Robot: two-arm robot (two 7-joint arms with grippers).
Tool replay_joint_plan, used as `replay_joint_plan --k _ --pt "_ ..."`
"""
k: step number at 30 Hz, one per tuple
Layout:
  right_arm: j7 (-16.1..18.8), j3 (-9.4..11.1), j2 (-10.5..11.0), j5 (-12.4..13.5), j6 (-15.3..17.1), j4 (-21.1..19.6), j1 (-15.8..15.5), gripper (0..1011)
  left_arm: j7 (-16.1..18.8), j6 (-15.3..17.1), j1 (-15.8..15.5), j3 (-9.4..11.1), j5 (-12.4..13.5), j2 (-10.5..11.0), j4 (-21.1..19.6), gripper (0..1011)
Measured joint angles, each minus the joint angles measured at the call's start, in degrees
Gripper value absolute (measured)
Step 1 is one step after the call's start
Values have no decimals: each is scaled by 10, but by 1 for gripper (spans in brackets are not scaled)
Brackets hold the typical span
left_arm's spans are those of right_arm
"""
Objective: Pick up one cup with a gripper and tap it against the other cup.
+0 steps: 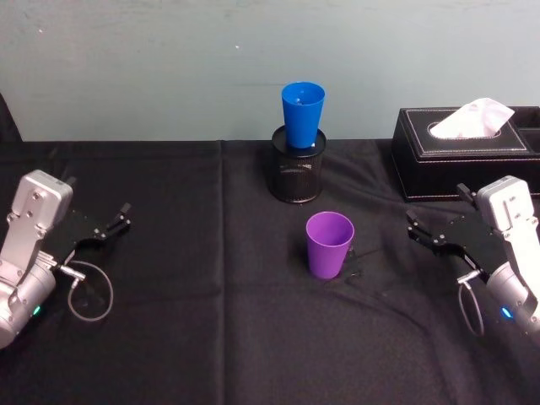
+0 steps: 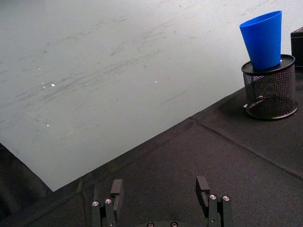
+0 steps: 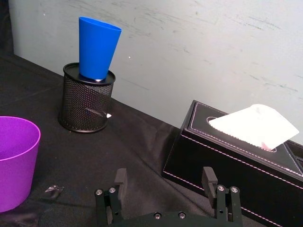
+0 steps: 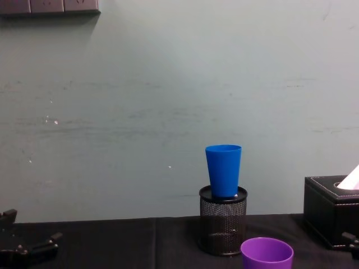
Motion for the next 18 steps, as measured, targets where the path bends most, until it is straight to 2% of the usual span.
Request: replay_joint_plan --k 18 --pt "0 0 0 0 0 0 0 1003 0 0 0 0 0 0 0 1000"
